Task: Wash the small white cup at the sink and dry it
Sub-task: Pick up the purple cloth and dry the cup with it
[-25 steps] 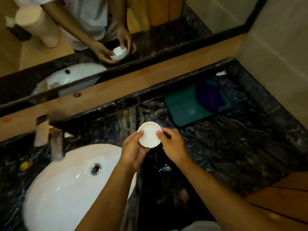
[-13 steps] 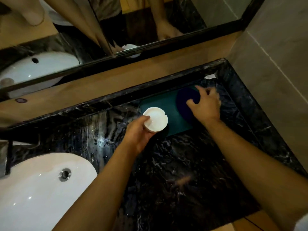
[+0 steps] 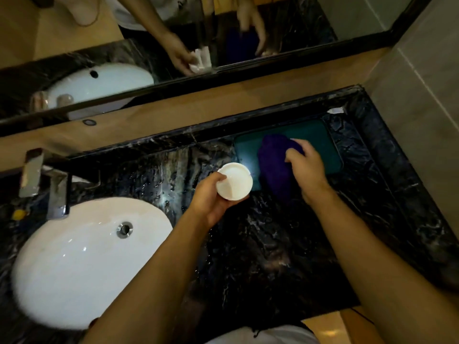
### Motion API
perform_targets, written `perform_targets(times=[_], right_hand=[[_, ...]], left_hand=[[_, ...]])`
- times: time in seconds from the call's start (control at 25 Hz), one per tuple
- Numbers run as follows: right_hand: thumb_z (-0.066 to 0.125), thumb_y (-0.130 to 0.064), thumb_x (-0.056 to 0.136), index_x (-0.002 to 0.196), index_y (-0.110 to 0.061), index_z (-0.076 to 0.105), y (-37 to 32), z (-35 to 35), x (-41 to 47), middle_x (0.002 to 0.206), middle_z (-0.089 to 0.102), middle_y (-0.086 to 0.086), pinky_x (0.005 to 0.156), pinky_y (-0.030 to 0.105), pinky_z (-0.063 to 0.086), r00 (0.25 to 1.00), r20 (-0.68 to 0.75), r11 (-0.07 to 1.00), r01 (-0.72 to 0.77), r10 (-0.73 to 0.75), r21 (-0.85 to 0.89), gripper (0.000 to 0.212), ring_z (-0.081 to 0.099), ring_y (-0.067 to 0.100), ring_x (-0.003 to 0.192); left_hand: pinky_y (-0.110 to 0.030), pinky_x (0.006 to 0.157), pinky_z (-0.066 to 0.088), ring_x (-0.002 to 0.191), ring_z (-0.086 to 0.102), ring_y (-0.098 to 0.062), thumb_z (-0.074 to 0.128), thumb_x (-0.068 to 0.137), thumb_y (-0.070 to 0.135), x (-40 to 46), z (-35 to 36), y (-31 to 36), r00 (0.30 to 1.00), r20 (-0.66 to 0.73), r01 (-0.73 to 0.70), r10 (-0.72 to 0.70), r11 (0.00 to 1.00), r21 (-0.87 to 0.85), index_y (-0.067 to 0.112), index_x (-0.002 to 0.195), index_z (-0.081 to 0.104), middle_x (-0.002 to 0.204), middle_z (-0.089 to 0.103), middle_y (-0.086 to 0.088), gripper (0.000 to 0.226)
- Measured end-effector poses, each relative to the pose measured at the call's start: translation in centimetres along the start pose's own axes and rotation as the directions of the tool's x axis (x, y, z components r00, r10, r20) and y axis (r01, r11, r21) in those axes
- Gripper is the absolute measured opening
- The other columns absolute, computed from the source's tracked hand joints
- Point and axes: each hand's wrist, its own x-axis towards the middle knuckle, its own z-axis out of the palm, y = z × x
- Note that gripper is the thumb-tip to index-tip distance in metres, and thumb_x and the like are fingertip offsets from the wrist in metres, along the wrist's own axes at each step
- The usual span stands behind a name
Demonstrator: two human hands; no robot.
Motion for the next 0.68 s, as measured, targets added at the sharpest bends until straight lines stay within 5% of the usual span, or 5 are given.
perform_targets(times=[0.12,0.24,0.4,0.56,0.68], right_hand=[[0.061,-0.030,0.057,0.100,-0.037,0.072,-0.7,3.0,-8.1,0.098,0.075,-0.013,0.072,0.029,0.055,0.982,0.184,0.975,-0.003,-0.039,0.223,0.045,0.069,0.010,0.091],[0.074,-0.047,0.064,0.103,-0.038,0.069,0.1,7.1,-14.9,0.104,0.074,-0.010,0.083,0.030,0.055,0.962,0.270,0.998,0.019,-0.035,0.062,0.041,0.069,0.009,0.096],[0.076,-0.052,0.074,0.110,-0.035,0.066,2.0,12.1,-20.9,0.107,0.065,-0.007,0.083,0.026,0.052,0.970,0.140,0.883,0.241,-0.201,-0.404,0.041,0.063,0.010,0.094],[0.068,-0.051,0.080,0.112,-0.029,0.066,3.5,15.9,-25.0,0.105,0.057,-0.006,0.078,0.026,0.047,0.951,-0.094,0.825,0.202,-0.293,-0.528,0.039,0.057,0.011,0.089],[0.070,-0.044,0.084,0.106,-0.023,0.071,3.7,17.7,-26.0,0.101,0.061,-0.002,0.074,0.026,0.046,0.967,-0.100,0.845,0.151,-0.234,-0.513,0.031,0.060,0.014,0.085]], left_hand=[[-0.054,0.086,0.060,0.109,0.066,-0.037,0.045,0.094,0.020,-3.6,-2.4,0.0,0.996,0.089,0.028,-0.024,0.999,-0.044,0.009,0.128,0.062,0.127,0.067,-0.019,0.040],[-0.040,0.077,0.062,0.093,0.074,-0.029,0.044,0.091,0.027,-7.4,-5.7,-0.1,0.973,0.230,0.029,-0.003,0.993,-0.111,0.007,0.110,0.075,0.108,0.076,-0.017,0.042],[-0.035,0.073,0.061,0.084,0.073,-0.027,0.049,0.089,0.031,-11.2,-10.2,-1.0,0.966,0.257,0.045,-0.011,0.991,-0.129,0.006,0.097,0.077,0.095,0.076,-0.016,0.039],[-0.037,0.078,0.059,0.090,0.071,-0.027,0.052,0.092,0.031,-13.2,-13.4,-1.9,0.973,0.230,0.026,0.006,0.990,-0.139,0.011,0.108,0.074,0.102,0.074,-0.015,0.034],[-0.037,0.079,0.057,0.094,0.070,-0.028,0.054,0.094,0.029,-14.2,-15.2,-2.2,0.985,0.148,-0.083,0.088,0.996,-0.041,0.012,0.122,0.067,0.108,0.071,-0.017,0.035]])
